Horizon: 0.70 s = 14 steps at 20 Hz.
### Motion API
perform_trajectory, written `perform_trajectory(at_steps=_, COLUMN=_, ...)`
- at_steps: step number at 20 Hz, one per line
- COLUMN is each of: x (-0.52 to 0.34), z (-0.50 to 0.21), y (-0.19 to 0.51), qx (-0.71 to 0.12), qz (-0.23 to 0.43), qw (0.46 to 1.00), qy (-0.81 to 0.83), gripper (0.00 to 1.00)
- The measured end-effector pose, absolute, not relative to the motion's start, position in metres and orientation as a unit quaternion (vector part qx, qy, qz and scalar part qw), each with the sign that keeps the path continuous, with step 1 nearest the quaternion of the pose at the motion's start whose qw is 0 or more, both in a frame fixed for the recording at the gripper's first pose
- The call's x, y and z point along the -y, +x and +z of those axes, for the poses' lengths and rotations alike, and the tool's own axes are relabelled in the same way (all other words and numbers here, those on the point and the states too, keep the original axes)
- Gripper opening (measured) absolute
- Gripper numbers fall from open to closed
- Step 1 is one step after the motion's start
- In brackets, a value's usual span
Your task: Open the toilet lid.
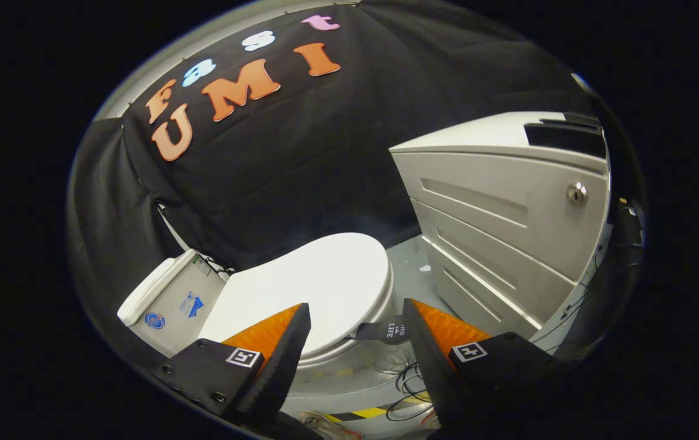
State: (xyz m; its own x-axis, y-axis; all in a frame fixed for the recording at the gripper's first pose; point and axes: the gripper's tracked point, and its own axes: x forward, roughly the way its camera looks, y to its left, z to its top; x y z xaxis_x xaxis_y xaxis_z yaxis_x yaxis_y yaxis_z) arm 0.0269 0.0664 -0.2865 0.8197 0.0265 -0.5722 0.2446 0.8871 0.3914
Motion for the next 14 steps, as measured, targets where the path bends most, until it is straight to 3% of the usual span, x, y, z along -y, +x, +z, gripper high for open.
perform_trajectory(at_steps=4, x=-0.059, z=-0.313, y=0.027, qx=-0.321, qz=-0.089, qw=0.898, qy=0.289, gripper=0.97)
perform_trajectory(at_steps=14, x=-0.046, z=-0.362, y=0.061, qx=-0.301, qz=-0.148, qw=0.842, qy=0.423, gripper=0.77)
